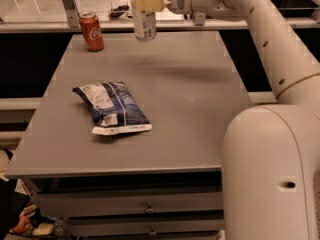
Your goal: Move blue plastic bottle near coke can
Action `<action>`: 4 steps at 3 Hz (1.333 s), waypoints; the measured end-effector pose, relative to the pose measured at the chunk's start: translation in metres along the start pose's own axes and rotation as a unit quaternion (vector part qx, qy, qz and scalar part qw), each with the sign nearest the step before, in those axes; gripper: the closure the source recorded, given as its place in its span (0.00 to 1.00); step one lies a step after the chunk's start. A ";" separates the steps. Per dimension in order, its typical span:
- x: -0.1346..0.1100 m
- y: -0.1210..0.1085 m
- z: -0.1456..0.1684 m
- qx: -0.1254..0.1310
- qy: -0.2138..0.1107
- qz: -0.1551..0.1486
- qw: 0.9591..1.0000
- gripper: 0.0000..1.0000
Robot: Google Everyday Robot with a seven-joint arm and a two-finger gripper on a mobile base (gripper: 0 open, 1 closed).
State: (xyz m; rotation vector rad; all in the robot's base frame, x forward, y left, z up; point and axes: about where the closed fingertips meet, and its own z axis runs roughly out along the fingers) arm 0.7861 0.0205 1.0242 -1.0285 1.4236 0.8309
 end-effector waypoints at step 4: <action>0.051 -0.013 0.081 -0.013 -0.017 0.053 0.998 1.00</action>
Offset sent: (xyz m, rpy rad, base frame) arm 0.0394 0.0358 -0.0492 0.0271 0.1052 -0.0316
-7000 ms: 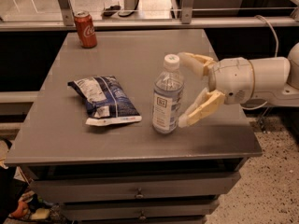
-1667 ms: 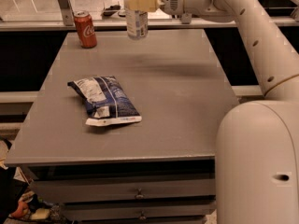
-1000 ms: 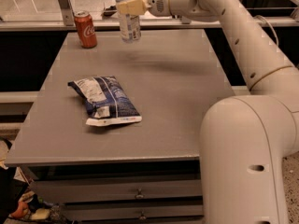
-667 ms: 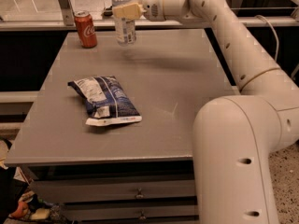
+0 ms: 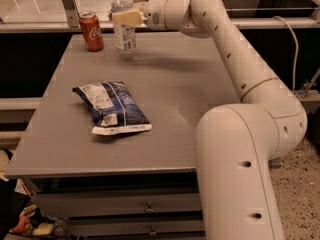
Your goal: Move blue plastic bottle near coke can
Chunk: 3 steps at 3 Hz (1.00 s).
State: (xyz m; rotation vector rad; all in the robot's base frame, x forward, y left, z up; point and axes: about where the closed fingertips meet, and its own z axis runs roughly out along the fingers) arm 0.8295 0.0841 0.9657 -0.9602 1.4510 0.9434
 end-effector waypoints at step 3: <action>0.021 -0.017 -0.008 0.053 0.045 -0.025 0.997 1.00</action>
Offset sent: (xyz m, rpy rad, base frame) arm 0.0091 -0.0275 -0.0207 -0.1462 -0.0338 -0.1412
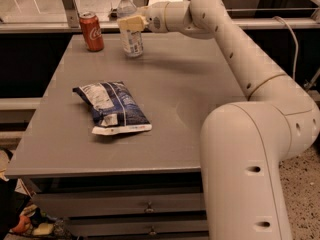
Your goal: Move blue plastic bottle near coke can
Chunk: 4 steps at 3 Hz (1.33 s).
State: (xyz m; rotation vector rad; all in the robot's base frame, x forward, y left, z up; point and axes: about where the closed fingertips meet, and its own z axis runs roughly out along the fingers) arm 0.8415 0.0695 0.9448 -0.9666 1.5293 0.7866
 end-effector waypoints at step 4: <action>0.004 0.009 0.016 -0.011 0.002 0.003 1.000 0.00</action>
Offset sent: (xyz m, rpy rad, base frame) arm 0.0000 0.0030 -0.0018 -0.0012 0.0021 0.0025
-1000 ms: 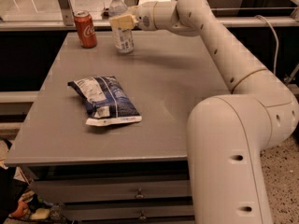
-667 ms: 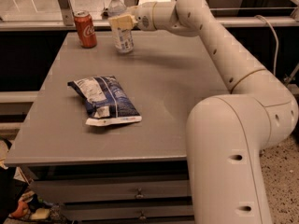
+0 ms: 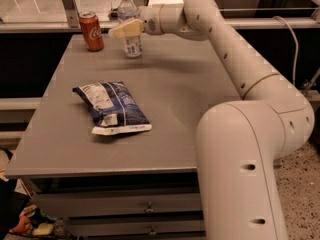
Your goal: Move blue plastic bottle near coke can
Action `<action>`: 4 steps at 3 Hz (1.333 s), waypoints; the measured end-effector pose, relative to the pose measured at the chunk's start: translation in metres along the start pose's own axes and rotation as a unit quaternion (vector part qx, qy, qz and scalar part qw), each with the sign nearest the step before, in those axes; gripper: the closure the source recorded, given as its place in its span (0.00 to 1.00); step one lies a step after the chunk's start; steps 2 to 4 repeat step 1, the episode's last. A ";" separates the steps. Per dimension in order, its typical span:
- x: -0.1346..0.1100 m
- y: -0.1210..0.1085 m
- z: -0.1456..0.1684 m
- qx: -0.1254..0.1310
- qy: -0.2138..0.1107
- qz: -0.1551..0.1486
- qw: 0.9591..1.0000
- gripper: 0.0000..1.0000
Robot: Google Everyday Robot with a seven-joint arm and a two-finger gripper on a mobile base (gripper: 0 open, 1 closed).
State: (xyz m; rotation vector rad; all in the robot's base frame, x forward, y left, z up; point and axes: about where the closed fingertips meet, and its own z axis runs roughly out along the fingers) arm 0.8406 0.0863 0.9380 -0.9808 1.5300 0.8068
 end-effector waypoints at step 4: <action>0.000 0.000 0.000 0.000 0.000 0.000 1.000 0.00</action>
Offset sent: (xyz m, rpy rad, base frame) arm 0.0000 0.0000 0.0000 0.0000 0.0000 0.0000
